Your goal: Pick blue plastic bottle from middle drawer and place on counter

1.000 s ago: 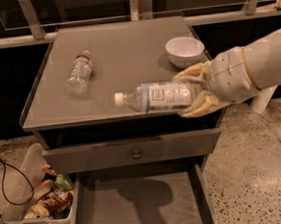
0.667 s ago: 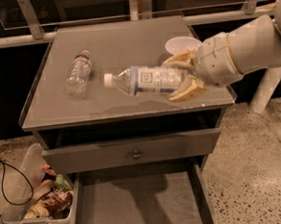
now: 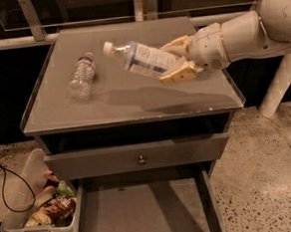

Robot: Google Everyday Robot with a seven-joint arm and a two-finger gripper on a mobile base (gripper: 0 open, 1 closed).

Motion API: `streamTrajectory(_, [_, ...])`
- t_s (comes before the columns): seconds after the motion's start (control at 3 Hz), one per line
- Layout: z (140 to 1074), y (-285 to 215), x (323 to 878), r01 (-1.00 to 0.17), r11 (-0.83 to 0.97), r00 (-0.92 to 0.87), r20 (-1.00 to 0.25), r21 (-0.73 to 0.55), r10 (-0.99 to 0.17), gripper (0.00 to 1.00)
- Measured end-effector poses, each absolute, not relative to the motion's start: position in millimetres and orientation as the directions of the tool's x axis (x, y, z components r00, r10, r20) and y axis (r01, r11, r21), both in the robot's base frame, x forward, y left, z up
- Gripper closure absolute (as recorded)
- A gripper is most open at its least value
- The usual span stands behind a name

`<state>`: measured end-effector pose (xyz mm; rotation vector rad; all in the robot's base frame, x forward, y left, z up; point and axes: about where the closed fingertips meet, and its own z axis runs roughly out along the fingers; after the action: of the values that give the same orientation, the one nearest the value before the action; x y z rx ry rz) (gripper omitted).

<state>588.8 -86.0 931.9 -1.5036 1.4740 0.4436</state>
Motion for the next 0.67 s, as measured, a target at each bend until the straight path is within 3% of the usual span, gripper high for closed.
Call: streamTrajectory(0.67, [914.8,-93.0,627.1,-0.877,0.384,0.006,-0.805,-0.289,-0.593,1.00])
